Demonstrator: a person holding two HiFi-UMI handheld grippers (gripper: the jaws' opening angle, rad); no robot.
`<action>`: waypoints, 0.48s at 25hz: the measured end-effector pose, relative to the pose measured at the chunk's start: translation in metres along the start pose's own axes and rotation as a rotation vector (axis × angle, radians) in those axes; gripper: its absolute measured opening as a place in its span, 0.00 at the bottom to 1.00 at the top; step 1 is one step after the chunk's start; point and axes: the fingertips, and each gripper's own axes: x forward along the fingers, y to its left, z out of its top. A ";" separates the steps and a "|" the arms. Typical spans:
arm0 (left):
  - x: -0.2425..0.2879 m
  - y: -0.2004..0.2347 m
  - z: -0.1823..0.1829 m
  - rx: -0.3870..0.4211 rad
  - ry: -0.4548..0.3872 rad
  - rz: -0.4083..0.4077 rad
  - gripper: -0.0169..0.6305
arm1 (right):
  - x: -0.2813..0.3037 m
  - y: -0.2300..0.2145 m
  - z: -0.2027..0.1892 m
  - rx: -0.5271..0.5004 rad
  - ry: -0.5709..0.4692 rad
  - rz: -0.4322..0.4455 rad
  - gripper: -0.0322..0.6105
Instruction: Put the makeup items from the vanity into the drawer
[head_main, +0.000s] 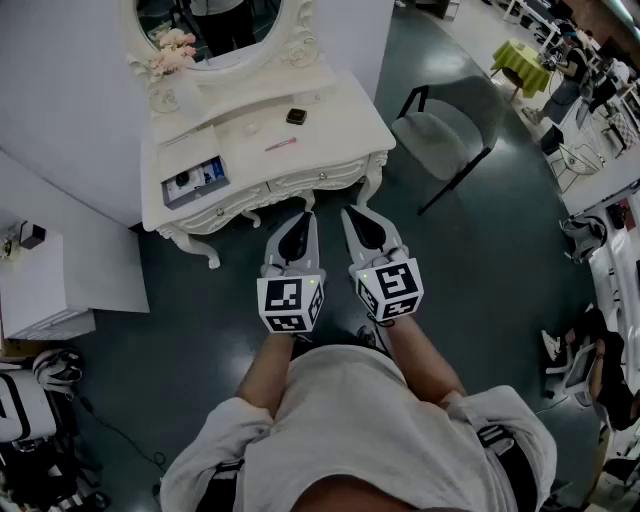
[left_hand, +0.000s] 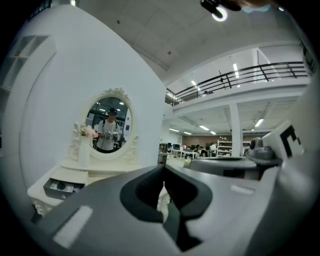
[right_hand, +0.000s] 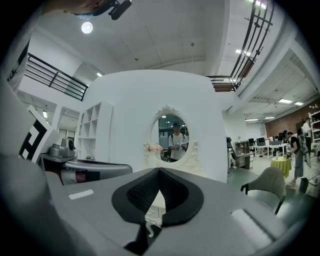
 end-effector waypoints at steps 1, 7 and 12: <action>-0.002 0.009 -0.001 0.000 0.001 0.001 0.03 | 0.007 0.007 -0.002 0.001 0.001 0.000 0.05; -0.018 0.059 -0.008 -0.004 0.007 -0.002 0.03 | 0.039 0.043 -0.014 0.012 0.010 -0.018 0.05; -0.016 0.083 -0.020 -0.021 0.023 -0.017 0.03 | 0.058 0.053 -0.021 0.004 0.021 -0.038 0.05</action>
